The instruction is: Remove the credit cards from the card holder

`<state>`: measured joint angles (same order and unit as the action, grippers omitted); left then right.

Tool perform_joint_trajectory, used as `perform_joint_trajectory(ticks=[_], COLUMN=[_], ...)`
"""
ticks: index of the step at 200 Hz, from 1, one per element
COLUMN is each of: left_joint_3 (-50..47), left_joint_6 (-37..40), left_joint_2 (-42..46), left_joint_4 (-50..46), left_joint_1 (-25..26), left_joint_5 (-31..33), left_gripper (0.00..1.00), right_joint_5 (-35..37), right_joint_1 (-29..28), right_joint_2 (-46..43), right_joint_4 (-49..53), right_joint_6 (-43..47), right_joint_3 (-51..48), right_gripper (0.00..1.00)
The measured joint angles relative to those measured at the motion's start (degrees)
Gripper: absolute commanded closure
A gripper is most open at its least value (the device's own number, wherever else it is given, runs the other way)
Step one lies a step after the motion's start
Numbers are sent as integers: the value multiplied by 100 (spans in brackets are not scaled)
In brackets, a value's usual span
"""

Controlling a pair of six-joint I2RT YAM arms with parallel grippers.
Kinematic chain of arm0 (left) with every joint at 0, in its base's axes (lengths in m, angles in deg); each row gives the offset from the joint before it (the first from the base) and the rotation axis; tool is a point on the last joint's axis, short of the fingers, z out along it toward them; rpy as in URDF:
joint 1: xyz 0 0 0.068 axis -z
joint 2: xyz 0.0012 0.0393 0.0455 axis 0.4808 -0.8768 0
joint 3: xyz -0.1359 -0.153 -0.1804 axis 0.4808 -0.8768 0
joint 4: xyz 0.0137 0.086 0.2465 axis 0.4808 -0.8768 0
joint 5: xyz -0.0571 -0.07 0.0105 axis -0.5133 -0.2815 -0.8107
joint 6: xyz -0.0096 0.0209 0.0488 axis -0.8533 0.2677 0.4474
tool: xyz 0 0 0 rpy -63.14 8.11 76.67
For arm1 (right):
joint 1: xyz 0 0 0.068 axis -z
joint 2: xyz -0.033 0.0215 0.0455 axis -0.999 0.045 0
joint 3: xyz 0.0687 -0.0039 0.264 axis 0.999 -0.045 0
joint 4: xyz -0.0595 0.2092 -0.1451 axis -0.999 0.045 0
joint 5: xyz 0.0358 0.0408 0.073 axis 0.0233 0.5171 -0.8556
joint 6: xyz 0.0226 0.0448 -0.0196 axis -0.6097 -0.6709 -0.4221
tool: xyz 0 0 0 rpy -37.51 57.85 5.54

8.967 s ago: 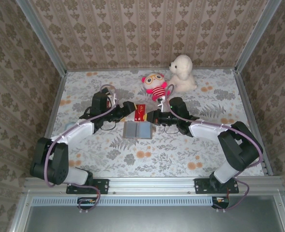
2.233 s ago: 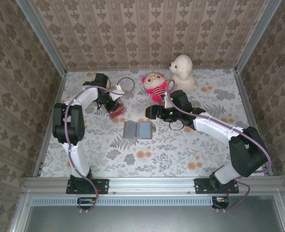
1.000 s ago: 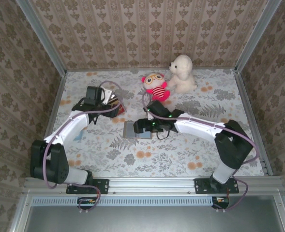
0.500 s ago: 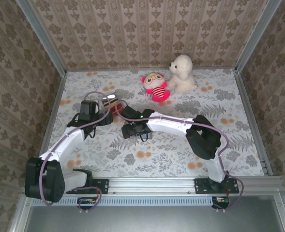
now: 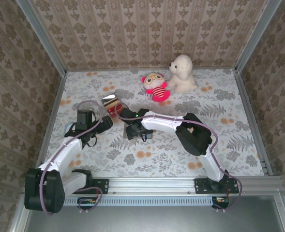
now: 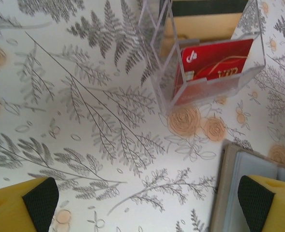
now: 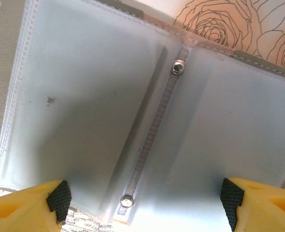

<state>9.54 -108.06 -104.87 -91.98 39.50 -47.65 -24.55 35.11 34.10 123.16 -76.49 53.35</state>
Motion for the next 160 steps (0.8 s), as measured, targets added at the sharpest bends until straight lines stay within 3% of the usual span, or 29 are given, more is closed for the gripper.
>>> perform_joint_trajectory(ticks=[54, 115, 160], left_joint_3=[-247, -424, -461], left_joint_6=[-258, -916, -1239], left_joint_2=[-33, -557, -1045], left_joint_4=[420, 1150, 1847], left_joint_1=[2, 61, 393], left_joint_5=[-809, -1550, -1978], left_gripper=[5, 34, 43], right_joint_5=[-179, -402, -466], right_joint_1=[116, 262, 299], right_joint_2=[-90, -299, -361], right_joint_4=[-249, -621, -723], right_joint_6=[-35, -109, -149], right_joint_3=[-238, -612, -719], right_gripper=[24, 27, 30])
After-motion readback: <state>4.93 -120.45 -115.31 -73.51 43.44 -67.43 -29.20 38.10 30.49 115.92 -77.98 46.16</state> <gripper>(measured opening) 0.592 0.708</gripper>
